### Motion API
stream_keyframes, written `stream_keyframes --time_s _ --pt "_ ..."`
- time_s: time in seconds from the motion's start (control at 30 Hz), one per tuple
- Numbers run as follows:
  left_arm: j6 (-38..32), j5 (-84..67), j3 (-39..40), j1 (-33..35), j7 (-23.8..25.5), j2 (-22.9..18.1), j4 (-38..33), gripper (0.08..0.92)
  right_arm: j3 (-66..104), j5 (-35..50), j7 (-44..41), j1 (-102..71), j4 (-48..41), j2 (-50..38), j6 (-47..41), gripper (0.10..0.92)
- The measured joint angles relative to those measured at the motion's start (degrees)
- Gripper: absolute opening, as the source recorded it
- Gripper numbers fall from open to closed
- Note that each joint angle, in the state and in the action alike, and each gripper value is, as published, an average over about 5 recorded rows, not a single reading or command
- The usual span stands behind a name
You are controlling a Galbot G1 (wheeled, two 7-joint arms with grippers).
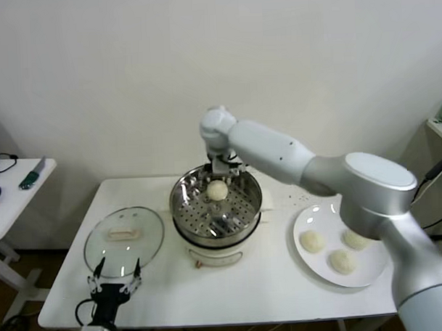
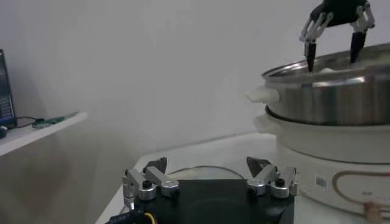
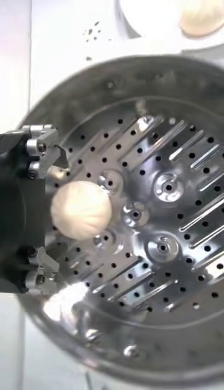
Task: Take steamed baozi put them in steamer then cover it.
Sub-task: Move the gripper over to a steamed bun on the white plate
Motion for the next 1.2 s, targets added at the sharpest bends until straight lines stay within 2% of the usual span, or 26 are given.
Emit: stream_keyframes --time_s 0.17,0.4,0.63,0.87,1.2 --pt "0.10 -0.49 0.27 -0.03 0.03 0.52 -0.13 0.823 -4.91 13.92 -0.37 5.54 1.80 -4.65 -6.87 0.823" --pt "0.43 -0.81 0.33 -0.18 0.02 0.76 -0.64 0.823 -12.78 32.67 0.68 12.49 5.72 -14.59 -21.55 0.823" --pt "0.50 -0.81 0.52 0.03 0.00 0.59 -0.71 0.823 -19.48 45.14 3.76 15.62 12.51 -26.24 -36.48 0.823" --pt "0.87 -0.83 0.31 0.29 -0.10 0.52 -1.15 0.823 -22.05 49.25 5.68 13.10 19.90 -37.57 -46.07 0.823" --pt "1.09 -0.78 0.03 0.81 -0.16 0.44 -1.12 0.823 -15.95 46.07 7.43 -0.45 24.21 -46.82 -51.61 0.823"
